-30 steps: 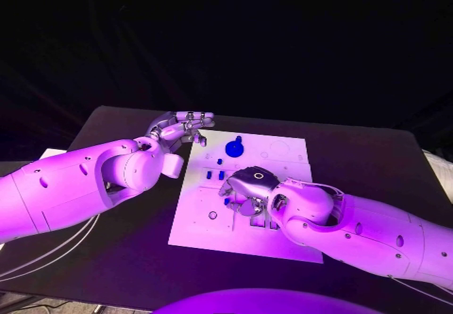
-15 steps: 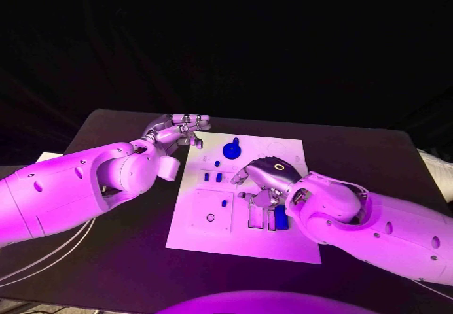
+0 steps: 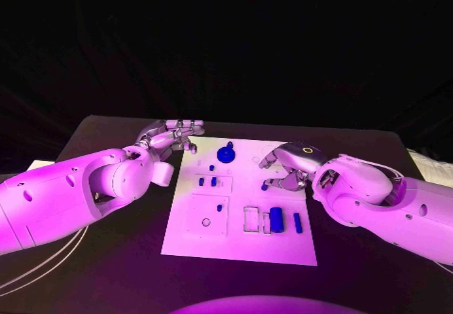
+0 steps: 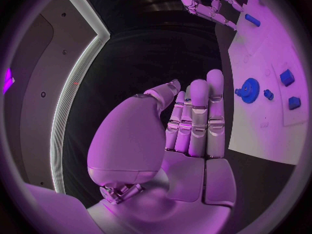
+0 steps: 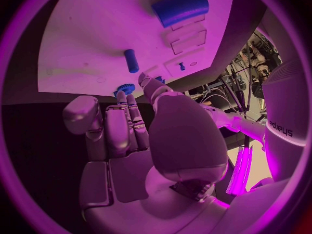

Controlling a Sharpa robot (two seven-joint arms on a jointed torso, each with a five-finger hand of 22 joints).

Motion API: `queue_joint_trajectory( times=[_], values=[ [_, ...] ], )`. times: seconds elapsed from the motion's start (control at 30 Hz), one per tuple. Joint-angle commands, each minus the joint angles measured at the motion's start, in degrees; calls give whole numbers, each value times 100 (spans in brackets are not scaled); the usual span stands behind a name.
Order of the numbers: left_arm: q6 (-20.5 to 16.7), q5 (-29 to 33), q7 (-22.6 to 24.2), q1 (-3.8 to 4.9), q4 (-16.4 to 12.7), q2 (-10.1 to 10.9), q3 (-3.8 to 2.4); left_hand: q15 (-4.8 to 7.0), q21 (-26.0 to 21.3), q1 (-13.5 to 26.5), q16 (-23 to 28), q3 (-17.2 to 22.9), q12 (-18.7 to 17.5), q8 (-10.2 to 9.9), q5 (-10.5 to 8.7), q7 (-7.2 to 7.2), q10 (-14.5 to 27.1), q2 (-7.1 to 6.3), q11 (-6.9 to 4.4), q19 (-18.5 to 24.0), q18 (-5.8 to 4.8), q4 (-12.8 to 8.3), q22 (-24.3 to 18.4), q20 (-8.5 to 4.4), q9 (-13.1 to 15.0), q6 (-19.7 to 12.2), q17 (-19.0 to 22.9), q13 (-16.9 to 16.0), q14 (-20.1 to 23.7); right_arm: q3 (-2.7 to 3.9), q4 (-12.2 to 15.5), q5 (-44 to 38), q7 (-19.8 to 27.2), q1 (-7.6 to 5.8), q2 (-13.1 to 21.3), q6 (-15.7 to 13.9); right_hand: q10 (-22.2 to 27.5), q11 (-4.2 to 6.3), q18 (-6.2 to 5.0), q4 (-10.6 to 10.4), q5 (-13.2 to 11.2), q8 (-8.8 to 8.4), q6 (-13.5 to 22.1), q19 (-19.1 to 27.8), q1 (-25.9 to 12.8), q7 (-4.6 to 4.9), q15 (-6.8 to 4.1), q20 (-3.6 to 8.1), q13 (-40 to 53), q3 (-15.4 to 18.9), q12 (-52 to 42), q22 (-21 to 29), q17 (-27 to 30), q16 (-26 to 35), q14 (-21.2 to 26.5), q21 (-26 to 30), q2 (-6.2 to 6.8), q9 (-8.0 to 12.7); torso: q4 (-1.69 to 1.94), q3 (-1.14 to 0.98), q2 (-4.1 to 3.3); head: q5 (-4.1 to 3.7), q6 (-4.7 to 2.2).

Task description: Assemble the parts on the task board

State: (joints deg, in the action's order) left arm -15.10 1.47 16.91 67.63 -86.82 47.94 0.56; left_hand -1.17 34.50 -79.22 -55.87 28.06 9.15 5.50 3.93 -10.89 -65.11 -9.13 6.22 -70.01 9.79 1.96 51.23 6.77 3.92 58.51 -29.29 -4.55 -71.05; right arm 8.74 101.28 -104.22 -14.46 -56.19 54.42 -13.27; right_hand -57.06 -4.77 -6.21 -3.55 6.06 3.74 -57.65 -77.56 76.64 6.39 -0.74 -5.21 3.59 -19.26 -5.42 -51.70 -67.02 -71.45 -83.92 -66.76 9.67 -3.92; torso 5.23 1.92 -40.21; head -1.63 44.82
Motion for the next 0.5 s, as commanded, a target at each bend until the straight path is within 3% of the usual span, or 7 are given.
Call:
queue_joint_trajectory(
  times=[0.03,0.5],
  values=[
    [132,-31,7,2,-14,-5,-2,-1,-27,-36,26,-13,23,1,-21,8,38,25,14,49,64,-24,-7,3,-5,-49,9,-7,37,2,-28,-198,-145,-3,-2,464,36,14,-83,-7,-36,-12,29,1,91,7,-36,37,9,49,10,-1,16,0,-215,24,-28,5,7,-1,-4,13,8],
    [150,-39,-5,1,-12,-1,-2,-1,-27,-36,26,-13,23,1,-21,8,38,25,14,49,64,-24,-7,3,-5,-49,9,-7,37,-2,-136,-213,-83,86,-150,833,-289,38,-76,-64,-12,42,-266,-27,249,59,13,4,14,80,-161,8,106,66,-204,40,-184,-27,9,3,-7,36,36]
  ],
)
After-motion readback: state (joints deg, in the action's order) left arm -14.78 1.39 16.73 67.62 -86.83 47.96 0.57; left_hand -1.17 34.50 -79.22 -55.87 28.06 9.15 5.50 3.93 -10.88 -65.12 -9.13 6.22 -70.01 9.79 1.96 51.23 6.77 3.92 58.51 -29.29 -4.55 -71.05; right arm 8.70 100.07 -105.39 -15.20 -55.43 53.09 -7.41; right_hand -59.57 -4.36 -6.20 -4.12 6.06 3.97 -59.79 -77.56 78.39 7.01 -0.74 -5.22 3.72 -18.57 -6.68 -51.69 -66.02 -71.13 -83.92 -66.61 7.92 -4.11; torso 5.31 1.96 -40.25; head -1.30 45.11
